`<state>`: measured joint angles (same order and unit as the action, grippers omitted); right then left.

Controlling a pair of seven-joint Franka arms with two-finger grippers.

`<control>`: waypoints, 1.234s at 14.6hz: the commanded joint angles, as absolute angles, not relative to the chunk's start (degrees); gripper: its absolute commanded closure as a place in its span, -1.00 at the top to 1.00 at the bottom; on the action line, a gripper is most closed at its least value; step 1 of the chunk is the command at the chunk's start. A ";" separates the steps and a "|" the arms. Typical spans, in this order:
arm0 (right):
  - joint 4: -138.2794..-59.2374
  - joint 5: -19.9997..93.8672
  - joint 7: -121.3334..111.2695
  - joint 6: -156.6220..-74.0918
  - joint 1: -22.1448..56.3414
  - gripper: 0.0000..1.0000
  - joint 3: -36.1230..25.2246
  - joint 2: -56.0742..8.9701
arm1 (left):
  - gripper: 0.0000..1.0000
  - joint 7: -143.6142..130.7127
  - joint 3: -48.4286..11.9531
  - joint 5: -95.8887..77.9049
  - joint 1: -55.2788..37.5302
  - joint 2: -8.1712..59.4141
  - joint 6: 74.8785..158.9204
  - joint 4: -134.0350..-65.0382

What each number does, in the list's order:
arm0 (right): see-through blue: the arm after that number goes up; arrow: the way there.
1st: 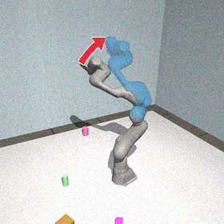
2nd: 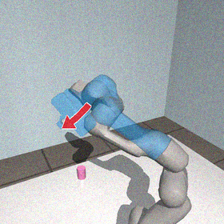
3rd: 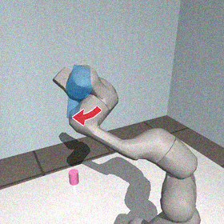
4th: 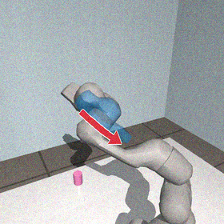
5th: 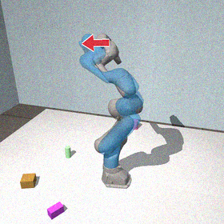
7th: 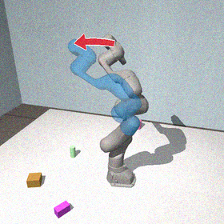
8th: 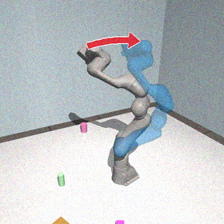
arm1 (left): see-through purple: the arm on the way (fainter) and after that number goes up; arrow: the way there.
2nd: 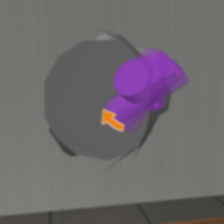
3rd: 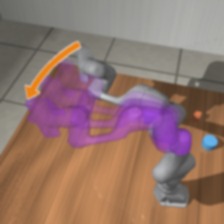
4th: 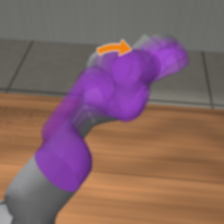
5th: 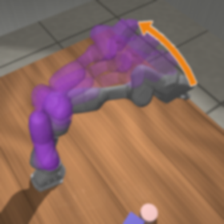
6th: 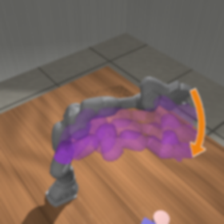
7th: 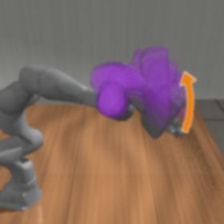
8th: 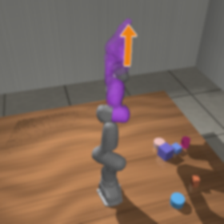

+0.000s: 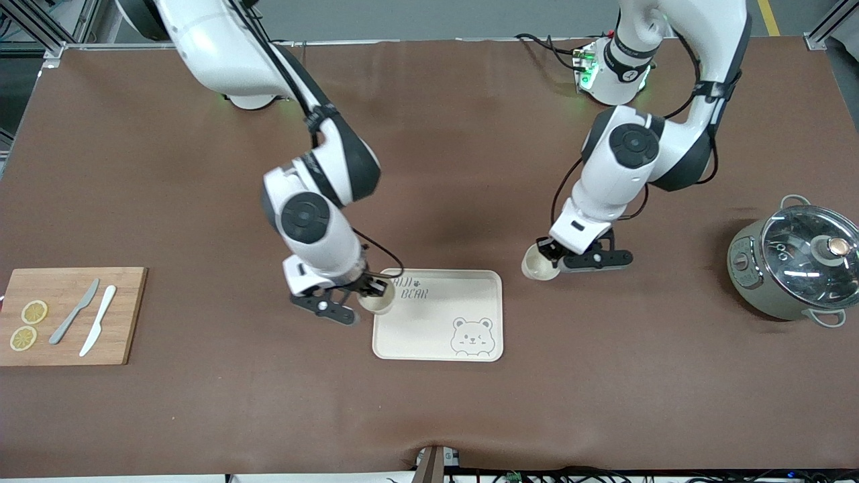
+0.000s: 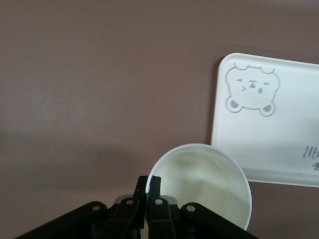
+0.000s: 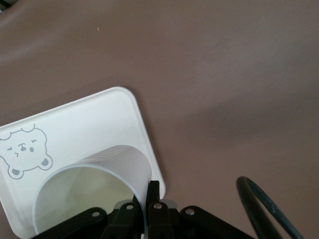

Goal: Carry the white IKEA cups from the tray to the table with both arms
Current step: 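Lift the cups apart, the right gripper toward the cutting board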

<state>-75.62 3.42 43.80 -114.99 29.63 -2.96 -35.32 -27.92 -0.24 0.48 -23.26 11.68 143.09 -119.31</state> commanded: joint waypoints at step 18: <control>-105.27 5.80 -18.80 -117.13 -3.08 -1.00 -2.02 -14.76 | -1.00 -12.23 -0.70 1.41 -13.19 -4.14 177.53 -158.91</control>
<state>-101.79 5.31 -17.52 -112.58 -3.16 -2.62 -14.56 -14.58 -0.40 0.52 -15.52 -5.92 174.32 -158.59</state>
